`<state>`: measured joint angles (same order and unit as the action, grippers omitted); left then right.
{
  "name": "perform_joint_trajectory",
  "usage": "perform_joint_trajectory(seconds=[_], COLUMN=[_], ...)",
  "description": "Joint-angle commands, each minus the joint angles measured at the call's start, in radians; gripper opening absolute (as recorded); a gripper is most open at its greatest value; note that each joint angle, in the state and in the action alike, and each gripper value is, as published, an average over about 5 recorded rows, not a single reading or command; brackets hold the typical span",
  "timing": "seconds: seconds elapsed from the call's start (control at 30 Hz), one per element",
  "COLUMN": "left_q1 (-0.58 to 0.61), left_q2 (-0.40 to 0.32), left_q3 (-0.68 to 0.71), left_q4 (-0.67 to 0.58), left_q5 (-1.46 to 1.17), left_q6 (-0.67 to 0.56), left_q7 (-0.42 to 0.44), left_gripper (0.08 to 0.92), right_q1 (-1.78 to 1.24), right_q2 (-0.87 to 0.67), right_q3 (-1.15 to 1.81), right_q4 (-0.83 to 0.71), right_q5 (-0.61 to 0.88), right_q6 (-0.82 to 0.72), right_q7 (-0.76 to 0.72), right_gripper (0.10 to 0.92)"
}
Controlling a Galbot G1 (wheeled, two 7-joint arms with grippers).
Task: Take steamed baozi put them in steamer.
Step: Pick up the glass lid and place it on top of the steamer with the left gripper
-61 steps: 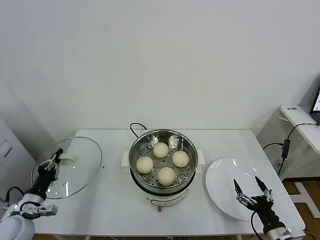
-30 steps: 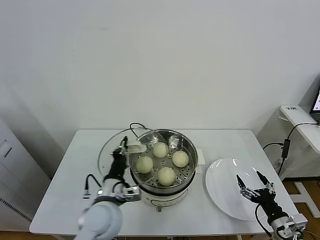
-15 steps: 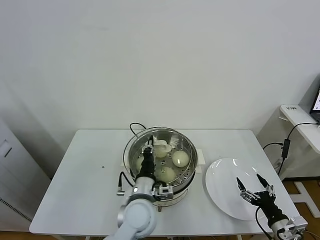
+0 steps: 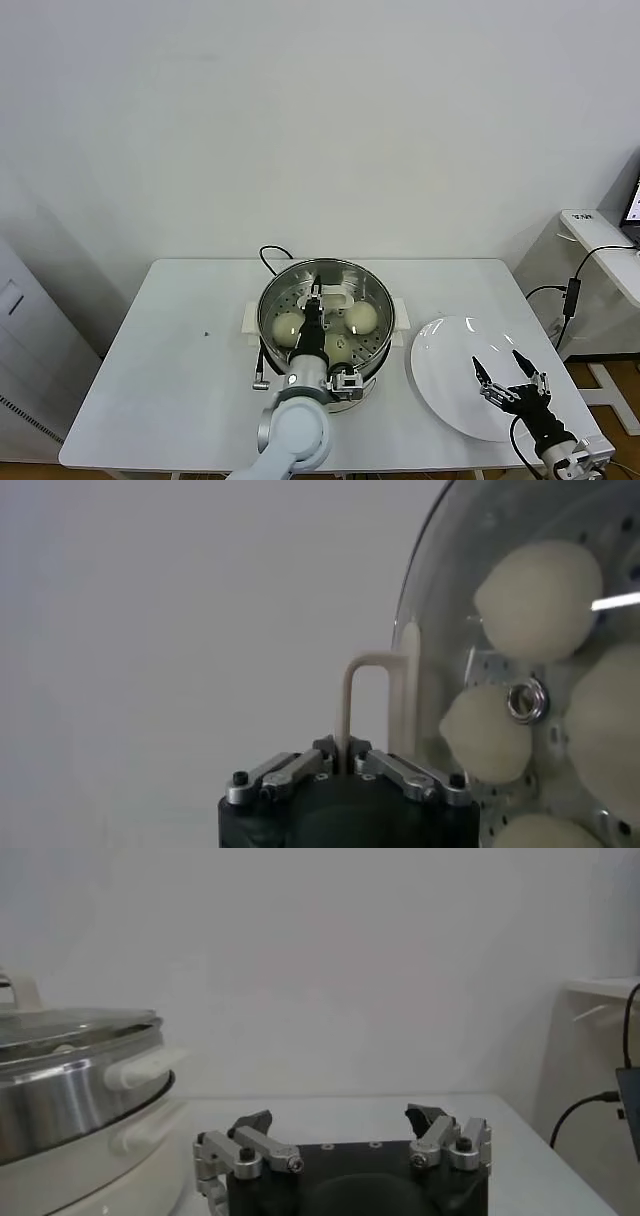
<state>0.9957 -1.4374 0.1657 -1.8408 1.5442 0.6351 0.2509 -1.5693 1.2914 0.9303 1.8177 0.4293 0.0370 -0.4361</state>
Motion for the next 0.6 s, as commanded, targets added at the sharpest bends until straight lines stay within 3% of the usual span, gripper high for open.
perform_joint_trajectory(seconds=[0.03, 0.3, 0.6], left_q1=[-0.010, 0.038, 0.081], left_q2=[-0.010, 0.031, 0.178], left_q3=[0.001, 0.014, -0.036], left_q4=[0.027, -0.081, -0.261], left_q5=[0.011, -0.174, -0.569], left_q6=[0.005, 0.008, -0.030], left_q7=[-0.002, -0.034, -0.096], left_gripper=[0.129, 0.145, 0.385], right_q1=[0.000, 0.007, 0.036], right_q2=[-0.001, -0.007, -0.015], right_q3=[0.002, -0.002, -0.024], right_q4=[0.003, 0.000, -0.024], right_q5=[0.002, 0.002, -0.001], right_q6=[0.002, 0.009, 0.011], right_q7=[0.001, -0.001, -0.003], right_gripper=[0.823, 0.823, 0.823])
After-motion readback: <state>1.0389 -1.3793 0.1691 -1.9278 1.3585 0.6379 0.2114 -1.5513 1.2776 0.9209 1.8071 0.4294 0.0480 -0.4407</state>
